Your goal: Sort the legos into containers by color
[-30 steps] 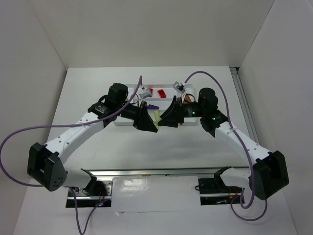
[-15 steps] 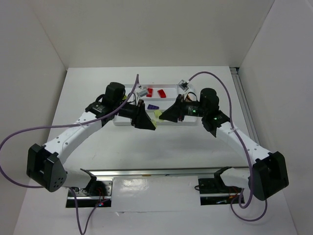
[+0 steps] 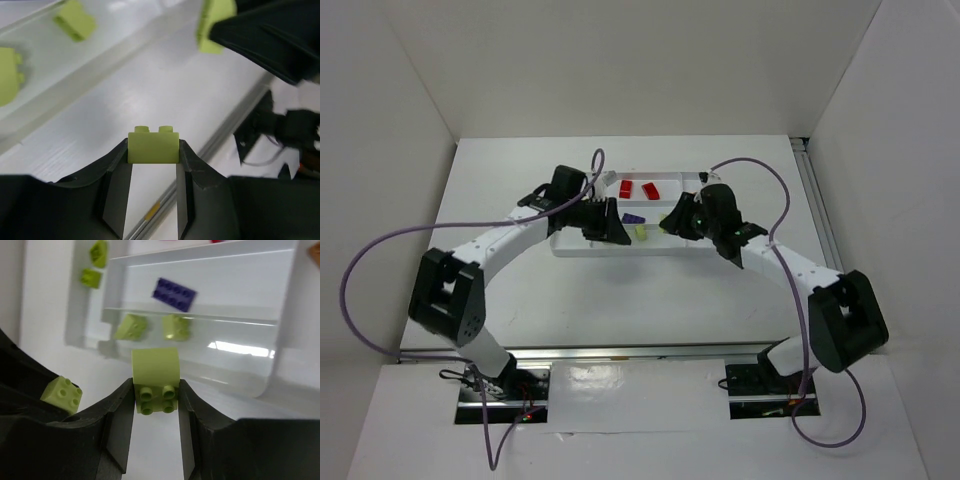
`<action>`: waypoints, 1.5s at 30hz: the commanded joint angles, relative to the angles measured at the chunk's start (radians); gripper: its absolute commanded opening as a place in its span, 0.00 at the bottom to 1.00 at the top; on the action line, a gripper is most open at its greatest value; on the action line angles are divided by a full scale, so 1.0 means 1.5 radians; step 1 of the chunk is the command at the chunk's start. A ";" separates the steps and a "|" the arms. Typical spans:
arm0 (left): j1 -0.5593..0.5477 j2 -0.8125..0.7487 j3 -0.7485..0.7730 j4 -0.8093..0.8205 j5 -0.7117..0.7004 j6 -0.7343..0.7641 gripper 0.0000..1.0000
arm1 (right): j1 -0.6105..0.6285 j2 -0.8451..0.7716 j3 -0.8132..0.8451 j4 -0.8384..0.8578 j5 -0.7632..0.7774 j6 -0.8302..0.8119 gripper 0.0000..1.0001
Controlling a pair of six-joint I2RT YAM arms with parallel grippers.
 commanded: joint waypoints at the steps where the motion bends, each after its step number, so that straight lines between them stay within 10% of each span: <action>1: -0.025 0.065 0.072 -0.029 -0.161 -0.058 0.00 | 0.008 0.051 0.054 -0.044 0.158 -0.018 0.14; 14: -0.052 0.203 0.179 -0.090 -0.322 -0.080 0.07 | 0.014 0.147 0.091 -0.034 0.159 -0.047 0.29; 26: -0.072 0.207 0.179 -0.096 -0.352 -0.066 0.87 | 0.014 0.145 0.124 -0.061 0.154 -0.069 0.80; 31: -0.086 0.176 0.208 -0.124 -0.360 -0.066 0.91 | 0.014 0.100 0.130 -0.101 0.202 -0.063 0.99; 45: -0.071 -0.133 0.180 -0.167 -0.561 -0.041 0.95 | -0.007 0.047 0.172 -0.460 0.634 0.134 1.00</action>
